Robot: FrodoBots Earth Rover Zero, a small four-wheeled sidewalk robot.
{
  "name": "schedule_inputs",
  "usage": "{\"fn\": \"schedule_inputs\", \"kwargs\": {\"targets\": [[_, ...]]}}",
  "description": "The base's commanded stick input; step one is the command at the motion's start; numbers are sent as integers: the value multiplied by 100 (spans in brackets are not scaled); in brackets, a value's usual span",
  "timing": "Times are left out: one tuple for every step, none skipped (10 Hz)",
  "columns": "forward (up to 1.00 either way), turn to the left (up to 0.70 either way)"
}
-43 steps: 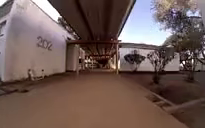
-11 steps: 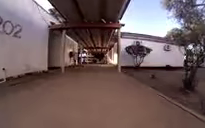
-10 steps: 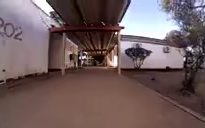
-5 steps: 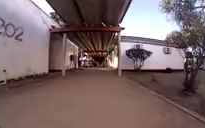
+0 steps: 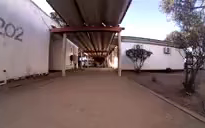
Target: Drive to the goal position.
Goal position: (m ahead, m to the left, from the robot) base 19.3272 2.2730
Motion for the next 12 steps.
{"fn": "schedule_inputs", "kwargs": {"targets": [[70,0],[70,0],[70,0],[70,0],[70,0],[70,0],[70,0],[70,0],[70,0],[70,0],[70,0],[0,0]]}}
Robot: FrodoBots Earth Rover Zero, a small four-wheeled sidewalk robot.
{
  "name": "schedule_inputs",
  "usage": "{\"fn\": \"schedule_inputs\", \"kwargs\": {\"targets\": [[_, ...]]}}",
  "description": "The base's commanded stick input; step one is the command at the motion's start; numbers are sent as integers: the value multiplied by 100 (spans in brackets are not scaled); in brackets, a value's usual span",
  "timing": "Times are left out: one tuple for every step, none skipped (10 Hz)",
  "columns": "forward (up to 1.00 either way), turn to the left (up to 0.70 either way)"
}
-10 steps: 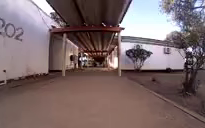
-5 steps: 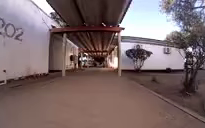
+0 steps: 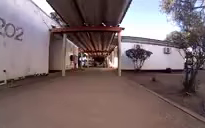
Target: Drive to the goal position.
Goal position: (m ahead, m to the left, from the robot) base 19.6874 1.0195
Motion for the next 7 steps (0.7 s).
{"fn": "schedule_inputs", "kwargs": {"targets": [[0,0],[70,0],[70,0],[70,0],[70,0],[70,0],[70,0]]}}
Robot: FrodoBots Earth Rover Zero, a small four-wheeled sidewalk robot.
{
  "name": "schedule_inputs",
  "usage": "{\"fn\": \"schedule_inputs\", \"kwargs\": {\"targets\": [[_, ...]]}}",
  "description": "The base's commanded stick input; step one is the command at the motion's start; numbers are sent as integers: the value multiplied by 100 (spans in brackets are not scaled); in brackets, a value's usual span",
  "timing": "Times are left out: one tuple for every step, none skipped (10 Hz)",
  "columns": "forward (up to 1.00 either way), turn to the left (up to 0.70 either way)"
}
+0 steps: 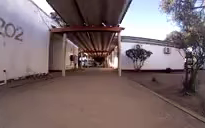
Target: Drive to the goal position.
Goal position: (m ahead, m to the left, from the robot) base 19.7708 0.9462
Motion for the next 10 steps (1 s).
{"fn": "schedule_inputs", "kwargs": {"targets": [[70,0],[70,0],[70,0],[70,0],[70,0],[70,0],[70,0],[70,0],[70,0],[70,0]]}}
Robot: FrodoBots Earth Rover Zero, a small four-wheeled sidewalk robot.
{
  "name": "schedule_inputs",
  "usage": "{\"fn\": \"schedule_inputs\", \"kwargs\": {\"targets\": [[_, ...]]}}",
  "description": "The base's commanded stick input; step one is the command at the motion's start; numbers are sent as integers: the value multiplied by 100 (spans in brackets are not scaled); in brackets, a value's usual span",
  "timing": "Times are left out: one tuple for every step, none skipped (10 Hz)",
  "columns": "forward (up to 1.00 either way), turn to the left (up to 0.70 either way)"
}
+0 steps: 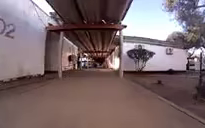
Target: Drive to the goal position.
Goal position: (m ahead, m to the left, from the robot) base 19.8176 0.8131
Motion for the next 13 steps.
{"fn": "schedule_inputs", "kwargs": {"targets": [[70,0],[70,0],[70,0],[70,0],[70,0],[70,0],[70,0],[70,0],[70,0],[70,0],[70,0],[70,0],[70,0]]}}
